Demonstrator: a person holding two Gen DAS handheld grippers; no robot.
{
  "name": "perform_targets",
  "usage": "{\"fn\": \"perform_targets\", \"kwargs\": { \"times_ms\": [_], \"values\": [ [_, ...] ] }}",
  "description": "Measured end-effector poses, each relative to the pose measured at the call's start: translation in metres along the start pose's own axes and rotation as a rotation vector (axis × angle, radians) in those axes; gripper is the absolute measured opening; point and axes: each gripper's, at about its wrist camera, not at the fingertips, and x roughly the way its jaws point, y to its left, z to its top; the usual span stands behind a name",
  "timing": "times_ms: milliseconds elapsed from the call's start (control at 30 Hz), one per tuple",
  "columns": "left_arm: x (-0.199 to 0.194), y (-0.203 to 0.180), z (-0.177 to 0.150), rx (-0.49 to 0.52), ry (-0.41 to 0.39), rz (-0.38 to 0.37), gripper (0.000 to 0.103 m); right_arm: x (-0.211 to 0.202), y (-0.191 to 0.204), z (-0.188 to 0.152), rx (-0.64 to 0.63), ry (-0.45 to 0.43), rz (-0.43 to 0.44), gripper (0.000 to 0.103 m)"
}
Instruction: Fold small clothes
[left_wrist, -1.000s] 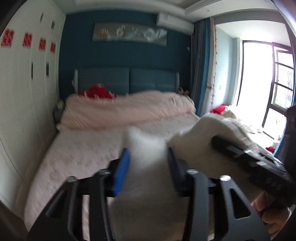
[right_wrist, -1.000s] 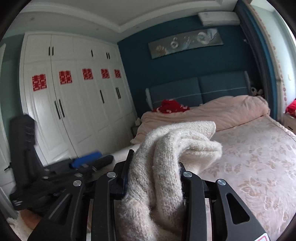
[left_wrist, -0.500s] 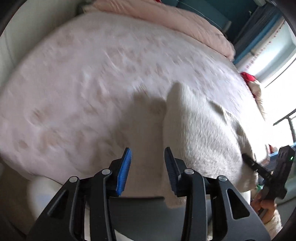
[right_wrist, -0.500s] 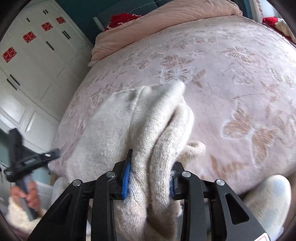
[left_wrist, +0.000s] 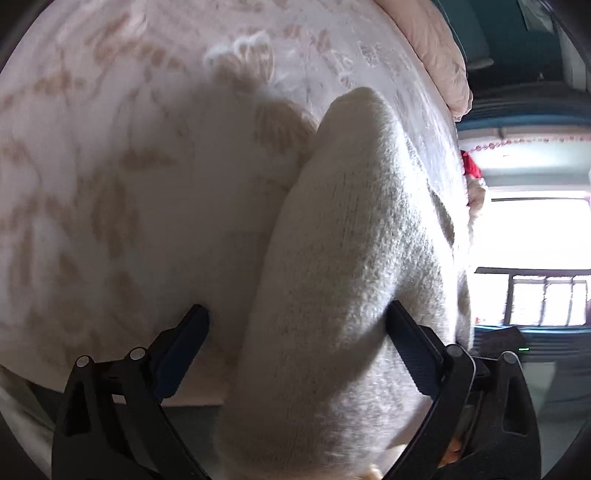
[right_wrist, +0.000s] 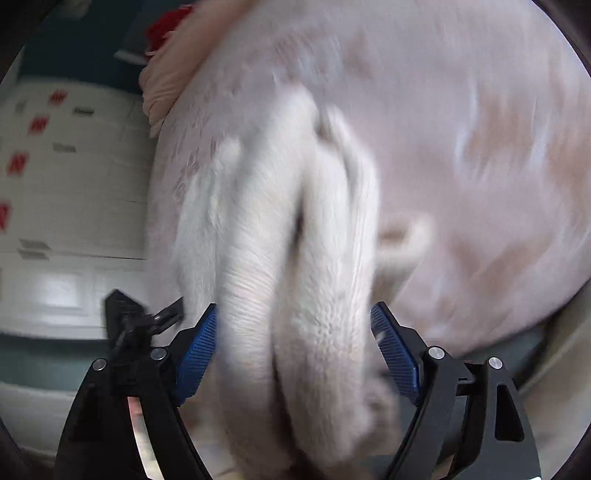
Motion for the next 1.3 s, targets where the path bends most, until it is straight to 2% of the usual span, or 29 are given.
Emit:
{"fn": "perform_targets", "kwargs": {
  "times_ms": [33,67,100,133,200,300,367,467,533,567,633,667,733,767,800,833,867,900,1000,1033,1133,1167,1200,1267,1300],
  "values": [
    [0.003,0.000,-0.001,-0.012,0.028,-0.018,0.092,0.005,-0.004,-0.002,0.040,0.021,0.034,0.065],
    [0.009,0.000,-0.003,-0.033,0.080,-0.061,0.086,0.011,-0.009,-0.005,0.087,0.044,0.092,0.053],
    [0.012,-0.001,-0.004,-0.048,0.102,-0.078,0.076,0.012,-0.004,-0.007,0.088,0.038,0.122,0.047],
    [0.010,-0.003,-0.005,-0.043,0.095,-0.070,0.060,0.007,0.005,-0.008,0.040,0.010,0.091,0.040],
    [-0.004,-0.015,-0.004,-0.009,0.070,-0.082,0.043,-0.012,0.048,-0.011,-0.130,-0.058,0.028,0.038],
    [-0.050,-0.048,0.001,0.087,-0.036,-0.125,0.040,-0.044,0.115,-0.016,-0.356,-0.165,0.031,0.037],
    [-0.094,-0.074,0.005,0.168,-0.144,-0.163,0.040,-0.070,0.170,-0.020,-0.524,-0.254,0.066,0.037],
    [-0.166,-0.107,0.013,0.272,-0.295,-0.203,0.042,-0.095,0.222,-0.020,-0.647,-0.331,0.156,0.038],
    [-0.196,-0.117,0.019,0.314,-0.352,-0.180,0.046,-0.096,0.239,-0.010,-0.659,-0.343,0.206,0.050],
    [-0.205,-0.121,0.025,0.332,-0.376,-0.139,0.047,-0.088,0.243,-0.002,-0.666,-0.343,0.205,0.055],
    [-0.198,-0.114,0.040,0.335,-0.383,-0.019,0.056,-0.062,0.236,0.017,-0.649,-0.354,0.153,0.070],
    [-0.189,-0.103,0.047,0.319,-0.377,0.035,0.057,-0.045,0.227,0.029,-0.630,-0.348,0.115,0.072],
    [-0.157,-0.069,0.061,0.268,-0.343,0.141,0.056,-0.003,0.186,0.056,-0.551,-0.346,-0.043,0.073],
    [-0.129,-0.041,0.071,0.216,-0.315,0.205,0.056,0.019,0.159,0.070,-0.482,-0.337,-0.164,0.073],
    [-0.114,-0.018,0.075,0.172,-0.295,0.253,0.052,0.032,0.142,0.076,-0.425,-0.315,-0.240,0.066],
    [-0.100,0.001,0.077,0.118,-0.278,0.297,0.049,0.038,0.125,0.077,-0.367,-0.283,-0.280,0.061],
    [-0.098,0.023,0.069,0.057,-0.291,0.294,0.050,0.038,0.116,0.073,-0.338,-0.264,-0.247,0.061],
    [-0.105,0.032,0.060,0.036,-0.335,0.251,0.053,0.034,0.110,0.064,-0.328,-0.253,-0.178,0.061],
    [-0.118,0.044,0.043,-0.004,-0.356,0.160,0.057,0.035,0.122,0.045,-0.414,-0.230,-0.162,0.075],
    [-0.124,0.047,0.043,-0.015,-0.369,0.133,0.064,0.041,0.126,0.045,-0.429,-0.212,-0.146,0.077],
    [-0.122,0.048,0.046,-0.023,-0.375,0.121,0.084,0.076,0.128,0.050,-0.411,-0.143,-0.103,0.079],
    [-0.118,0.048,0.045,-0.025,-0.373,0.129,0.085,0.086,0.126,0.053,-0.404,-0.127,-0.108,0.079],
    [-0.117,0.046,0.050,-0.029,-0.367,0.143,0.086,0.100,0.128,0.054,-0.403,-0.113,-0.129,0.077],
    [-0.106,0.046,0.060,-0.030,-0.349,0.167,0.086,0.118,0.138,0.058,-0.441,-0.109,-0.171,0.048],
    [-0.104,0.047,0.069,-0.028,-0.348,0.173,0.086,0.124,0.148,0.060,-0.477,-0.106,-0.197,0.030]
  ]
}}
